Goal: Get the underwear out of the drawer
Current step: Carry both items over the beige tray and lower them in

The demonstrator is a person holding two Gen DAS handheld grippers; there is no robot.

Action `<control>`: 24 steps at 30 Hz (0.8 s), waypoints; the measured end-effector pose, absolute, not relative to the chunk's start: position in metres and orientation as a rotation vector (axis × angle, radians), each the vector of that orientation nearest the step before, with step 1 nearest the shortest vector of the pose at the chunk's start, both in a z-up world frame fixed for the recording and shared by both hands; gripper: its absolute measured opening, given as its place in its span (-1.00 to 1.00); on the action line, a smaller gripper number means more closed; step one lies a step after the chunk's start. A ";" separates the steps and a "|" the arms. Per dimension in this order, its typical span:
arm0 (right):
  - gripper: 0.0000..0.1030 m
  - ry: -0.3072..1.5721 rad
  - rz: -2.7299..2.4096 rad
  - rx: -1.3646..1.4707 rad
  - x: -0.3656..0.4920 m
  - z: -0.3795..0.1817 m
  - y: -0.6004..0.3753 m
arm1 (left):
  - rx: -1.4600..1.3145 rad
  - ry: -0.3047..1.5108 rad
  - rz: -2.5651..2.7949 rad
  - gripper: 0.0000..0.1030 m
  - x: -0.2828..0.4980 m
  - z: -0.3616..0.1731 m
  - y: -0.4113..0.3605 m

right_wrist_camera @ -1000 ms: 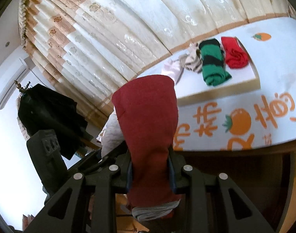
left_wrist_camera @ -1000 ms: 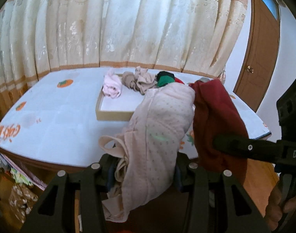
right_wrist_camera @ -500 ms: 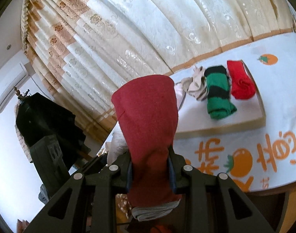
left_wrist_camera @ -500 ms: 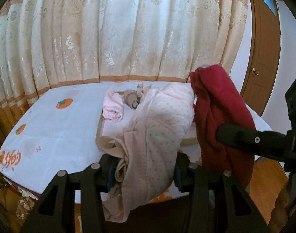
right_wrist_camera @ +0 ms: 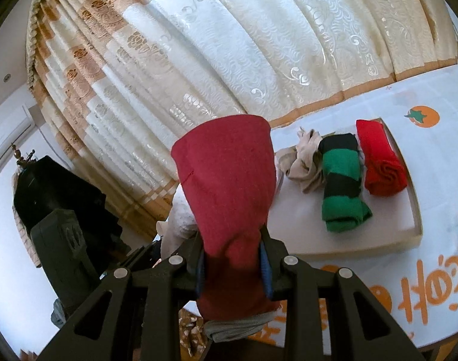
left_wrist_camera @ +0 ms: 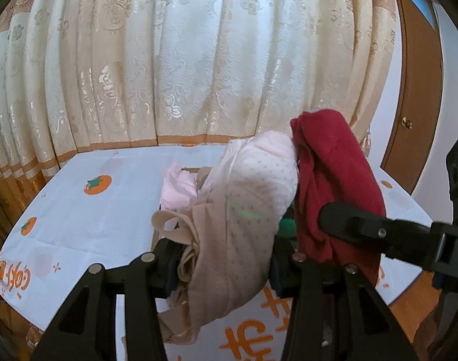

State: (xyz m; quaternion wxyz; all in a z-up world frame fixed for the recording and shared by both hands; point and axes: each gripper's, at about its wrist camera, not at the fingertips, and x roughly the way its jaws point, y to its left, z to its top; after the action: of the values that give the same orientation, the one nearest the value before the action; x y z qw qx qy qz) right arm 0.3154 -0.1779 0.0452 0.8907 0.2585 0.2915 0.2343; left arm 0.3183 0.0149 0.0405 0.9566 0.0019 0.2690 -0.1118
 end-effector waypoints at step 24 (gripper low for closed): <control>-0.39 0.725 0.361 0.570 0.419 -0.008 -0.175 | -0.115 0.684 -0.131 -0.12 0.421 -0.014 0.007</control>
State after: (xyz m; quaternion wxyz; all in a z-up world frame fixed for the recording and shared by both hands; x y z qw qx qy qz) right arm 0.4188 -0.1749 -0.0080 0.8800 0.2733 0.3476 0.1733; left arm 0.4209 0.0068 -0.0136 0.9384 -0.0565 0.3348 -0.0640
